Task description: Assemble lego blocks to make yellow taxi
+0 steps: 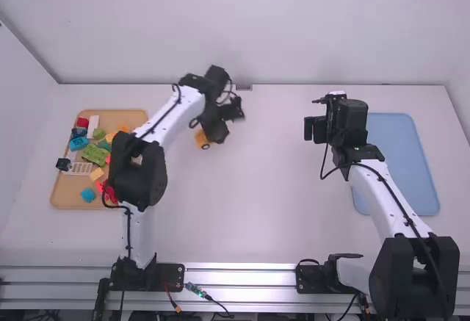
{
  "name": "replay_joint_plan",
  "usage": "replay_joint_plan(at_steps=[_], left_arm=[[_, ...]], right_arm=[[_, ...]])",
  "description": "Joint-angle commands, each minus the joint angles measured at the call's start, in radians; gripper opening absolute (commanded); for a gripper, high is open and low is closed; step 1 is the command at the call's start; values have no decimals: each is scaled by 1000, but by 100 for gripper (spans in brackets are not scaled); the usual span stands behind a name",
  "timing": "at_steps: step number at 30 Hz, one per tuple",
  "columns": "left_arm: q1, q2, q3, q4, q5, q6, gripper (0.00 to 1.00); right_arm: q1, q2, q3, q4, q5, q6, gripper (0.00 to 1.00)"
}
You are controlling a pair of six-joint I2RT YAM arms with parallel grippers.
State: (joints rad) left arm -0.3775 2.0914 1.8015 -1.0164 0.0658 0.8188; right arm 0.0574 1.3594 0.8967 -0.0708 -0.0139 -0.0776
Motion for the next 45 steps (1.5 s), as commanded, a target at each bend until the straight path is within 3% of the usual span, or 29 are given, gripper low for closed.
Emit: replay_joint_plan(at_steps=[1, 8, 15, 18, 21, 23, 24, 26, 28, 29, 30, 34, 42, 45], left_arm=[[-66, 11, -87, 25, -62, 113, 4], [-215, 11, -257, 142, -130, 114, 3], [-278, 11, -345, 239, -23, 113, 2], [-284, 11, -365, 246, 27, 114, 8], [-284, 11, -373, 238, 30, 100, 20], [-284, 11, -385, 257, 21, 42, 43], [-284, 11, -387, 260, 21, 38, 45], [-284, 11, -395, 274, 22, 35, 57], [-284, 11, -396, 282, 21, 34, 78], [-284, 11, -396, 282, 21, 35, 80], [-284, 11, -394, 285, 20, 35, 96], [-284, 11, -362, 243, -15, 34, 99], [-253, 6, -130, -24, -138, 113, 99], [-219, 1, 15, -141, -216, 125, 99]], right_arm=[[-20, -2, 26, -9, 21, 29, 99], [-60, -8, 26, -12, 3, 82, 99], [-48, -8, 28, -11, 5, 70, 99], [-37, -8, 28, -11, 16, 70, 99], [-38, -8, 28, -11, 11, 50, 99], [-36, -8, 28, -11, 12, 48, 99], [-36, -8, 28, -11, 12, 48, 99], [-37, -8, 28, -11, 12, 48, 99], [-37, -8, 28, -11, 12, 47, 99], [-37, -8, 28, -11, 12, 47, 99], [-37, -8, 28, -11, 12, 47, 99], [-37, -8, 28, -11, 12, 47, 99], [-37, -8, 28, -11, 13, 48, 99], [-37, -8, 28, -10, 12, 48, 99]])
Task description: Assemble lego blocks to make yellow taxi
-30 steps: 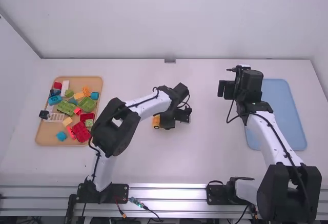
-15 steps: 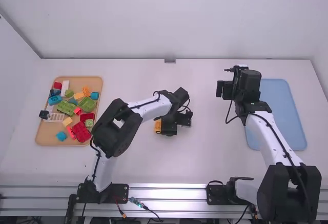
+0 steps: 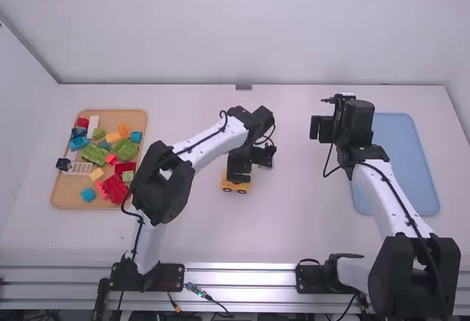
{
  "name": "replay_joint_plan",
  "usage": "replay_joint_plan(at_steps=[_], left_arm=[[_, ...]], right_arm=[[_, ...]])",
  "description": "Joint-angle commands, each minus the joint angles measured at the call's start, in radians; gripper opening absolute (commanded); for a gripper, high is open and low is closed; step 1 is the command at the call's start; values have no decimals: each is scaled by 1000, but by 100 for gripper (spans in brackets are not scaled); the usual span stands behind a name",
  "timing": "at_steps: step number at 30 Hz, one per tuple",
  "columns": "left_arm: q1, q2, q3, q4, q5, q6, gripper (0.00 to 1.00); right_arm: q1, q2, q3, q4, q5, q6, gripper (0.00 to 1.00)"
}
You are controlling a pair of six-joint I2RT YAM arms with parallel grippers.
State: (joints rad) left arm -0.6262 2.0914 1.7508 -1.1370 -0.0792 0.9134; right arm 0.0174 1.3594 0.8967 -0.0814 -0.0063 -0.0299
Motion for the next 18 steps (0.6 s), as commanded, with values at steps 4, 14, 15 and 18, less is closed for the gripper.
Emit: replay_joint_plan(at_steps=[4, 14, 15, 18], left_arm=[[93, -1, 229, -126, -74, 69, 99], [481, -3, 522, -182, 36, -104, 99], [504, -3, 528, -178, 39, -119, 99], [665, -3, 539, -117, 38, -235, 99]], right_arm=[[3, -8, 28, 7, 4, 0, 99], [3, -7, 28, 22, 4, 2, 99], [3, -8, 28, 23, 4, 3, 99], [3, -7, 28, 24, 4, 5, 99]])
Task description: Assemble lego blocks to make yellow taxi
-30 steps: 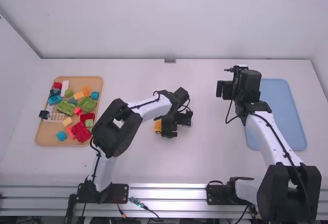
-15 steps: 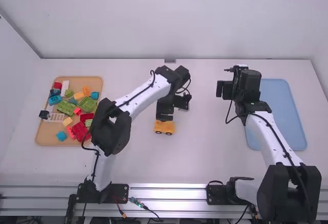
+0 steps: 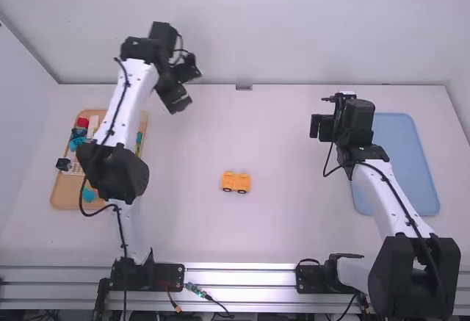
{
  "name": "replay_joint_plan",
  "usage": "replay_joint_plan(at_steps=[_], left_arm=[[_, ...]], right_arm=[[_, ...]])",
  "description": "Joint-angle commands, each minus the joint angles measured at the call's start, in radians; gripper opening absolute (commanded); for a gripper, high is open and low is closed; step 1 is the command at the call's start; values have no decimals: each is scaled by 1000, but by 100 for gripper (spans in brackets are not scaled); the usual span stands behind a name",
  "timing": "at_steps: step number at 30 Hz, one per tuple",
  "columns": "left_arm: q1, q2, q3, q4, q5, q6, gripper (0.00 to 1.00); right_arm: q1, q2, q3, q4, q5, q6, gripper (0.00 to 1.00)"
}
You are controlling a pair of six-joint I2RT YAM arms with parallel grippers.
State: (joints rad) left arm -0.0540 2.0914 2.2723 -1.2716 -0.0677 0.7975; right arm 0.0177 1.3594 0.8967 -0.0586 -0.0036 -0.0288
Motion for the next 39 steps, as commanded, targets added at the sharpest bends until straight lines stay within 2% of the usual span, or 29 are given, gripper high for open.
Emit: replay_joint_plan(at_steps=[1, 4, 6, 10, 15, 19, 22, 26, 35, 39], left_arm=[[100, -3, 17, 22, 27, -126, 99], [243, -3, -13, 97, 26, -254, 99], [293, -3, -30, 114, 23, -320, 99], [423, -3, -85, 89, 26, -487, 99], [537, -3, -181, 40, 22, -497, 99], [603, -3, -277, 43, 23, -360, 99], [650, -3, -376, 88, 26, -147, 99], [684, -3, -534, 145, -2, 274, 99], [684, -3, -700, 239, -60, 462, 98], [684, -3, -745, 355, -47, 482, 95]], right_arm=[[3, -7, 28, 1, 1, 3, 99], [4, -7, 28, -1, 1, 3, 99], [3, -7, 28, -1, 2, 6, 99], [3, -7, 28, 1, 1, 3, 99], [4, -7, 28, 8, 2, 3, 99], [4, -8, 28, 8, 1, 2, 99], [3, -7, 28, 7, 1, 2, 99], [5, -8, 28, 29, 1, 3, 99], [3, -7, 28, 32, -3, 6, 99], [3, -7, 28, 32, -25, 5, 99]])
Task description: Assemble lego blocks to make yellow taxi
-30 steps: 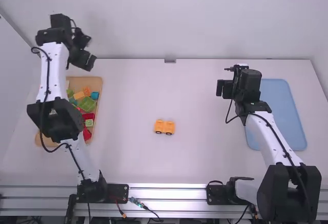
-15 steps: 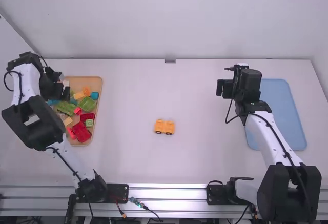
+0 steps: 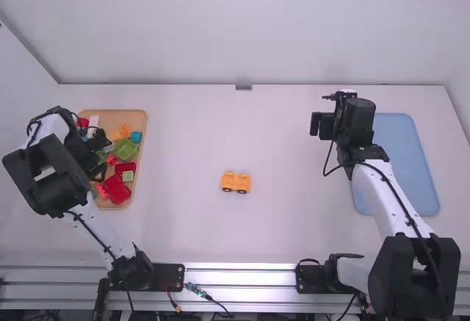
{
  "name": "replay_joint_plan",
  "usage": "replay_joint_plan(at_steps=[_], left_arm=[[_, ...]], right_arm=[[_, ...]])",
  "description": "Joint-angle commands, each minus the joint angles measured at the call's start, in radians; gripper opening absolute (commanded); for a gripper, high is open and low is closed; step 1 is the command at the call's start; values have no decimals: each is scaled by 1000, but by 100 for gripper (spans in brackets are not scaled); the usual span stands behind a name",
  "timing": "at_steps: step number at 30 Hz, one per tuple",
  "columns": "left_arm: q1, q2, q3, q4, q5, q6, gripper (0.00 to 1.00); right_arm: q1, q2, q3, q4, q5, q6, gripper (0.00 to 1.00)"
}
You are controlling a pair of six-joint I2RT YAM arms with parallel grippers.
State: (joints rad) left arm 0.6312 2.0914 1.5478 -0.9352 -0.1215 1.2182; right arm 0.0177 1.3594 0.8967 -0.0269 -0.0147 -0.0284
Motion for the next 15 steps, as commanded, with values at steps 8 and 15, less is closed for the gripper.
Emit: replay_joint_plan(at_steps=[8, 15], left_arm=[[-2, -3, -23, 43, 103, 106, 79], [-2, -2, -31, 15, 107, 126, 74]], right_arm=[[4, -7, 28, 5, -15, 8, 99], [4, -8, 28, 4, -18, 32, 99]])
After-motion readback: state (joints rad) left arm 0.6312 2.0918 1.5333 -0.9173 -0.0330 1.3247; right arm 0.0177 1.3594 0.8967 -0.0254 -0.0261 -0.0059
